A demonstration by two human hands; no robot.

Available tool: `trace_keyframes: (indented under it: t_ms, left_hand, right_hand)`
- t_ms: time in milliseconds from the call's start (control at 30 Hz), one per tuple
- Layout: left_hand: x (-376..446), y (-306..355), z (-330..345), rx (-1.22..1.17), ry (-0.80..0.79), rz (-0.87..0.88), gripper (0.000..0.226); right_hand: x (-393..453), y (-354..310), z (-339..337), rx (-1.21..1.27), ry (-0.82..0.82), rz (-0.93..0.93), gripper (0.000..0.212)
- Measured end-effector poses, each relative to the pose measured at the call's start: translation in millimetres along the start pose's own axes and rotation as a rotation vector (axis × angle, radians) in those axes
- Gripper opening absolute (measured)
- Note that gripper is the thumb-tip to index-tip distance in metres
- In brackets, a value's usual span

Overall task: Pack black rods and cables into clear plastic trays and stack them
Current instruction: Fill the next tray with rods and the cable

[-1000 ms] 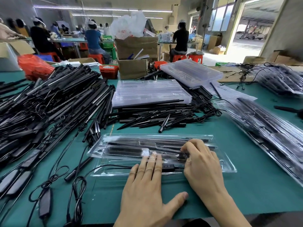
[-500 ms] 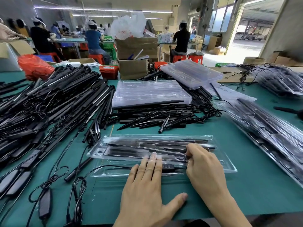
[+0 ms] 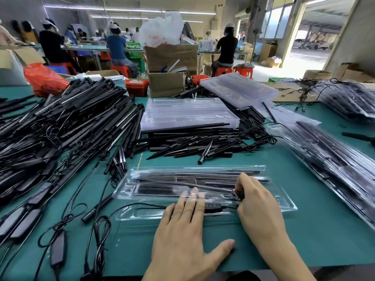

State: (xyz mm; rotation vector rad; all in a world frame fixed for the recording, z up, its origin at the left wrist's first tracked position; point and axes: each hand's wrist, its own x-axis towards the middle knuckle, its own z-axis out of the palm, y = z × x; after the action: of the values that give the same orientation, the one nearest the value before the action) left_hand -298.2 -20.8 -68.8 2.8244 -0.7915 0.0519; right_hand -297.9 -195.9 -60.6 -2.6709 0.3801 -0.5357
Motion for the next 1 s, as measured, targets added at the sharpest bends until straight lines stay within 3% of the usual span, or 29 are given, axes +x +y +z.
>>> trace_keyframes:
  t_ms: [367, 533, 700, 800, 900, 967, 1000]
  left_hand:
    - [-2.3, -1.3, 1.2, 0.072, 0.041, -0.024, 0.091]
    - [-0.4, -3.8, -2.9, 0.07, 0.004, -0.026, 0.087]
    - [-10.3, -5.3, -2.3, 0.105, 0.216, 0.058, 0.066]
    - [-14.8, -3.6, -15.4, -0.023, 0.43, 0.148, 0.033]
    - [-4.7, -8.9, -41.7, -0.1, 0.648, 0.146, 0.031]
    - [12.9, -19.4, -59.0, -0.067, 0.543, 0.028, 0.025]
    - [24.2, -26.0, -64.7, -0.002, 0.411, -0.083, 0.034]
  right_hand:
    - [-0.8, 5.0, -0.3, -0.019, 0.008, 0.06, 0.021]
    - [-3.4, 5.6, -0.4, -0.021, -0.009, 0.044, 0.028]
    - [-5.5, 7.6, -1.7, 0.023, -0.01, 0.026, 0.024]
    - [-5.5, 9.0, -2.9, 0.063, -0.023, -0.008, 0.021]
    - [-2.7, 11.2, -4.8, 0.074, -0.033, -0.038, 0.022]
    - [-2.3, 11.6, -5.9, 0.068, -0.04, -0.039, 0.022]
    - [-2.6, 12.0, -6.1, 0.068, -0.043, -0.043, 0.021]
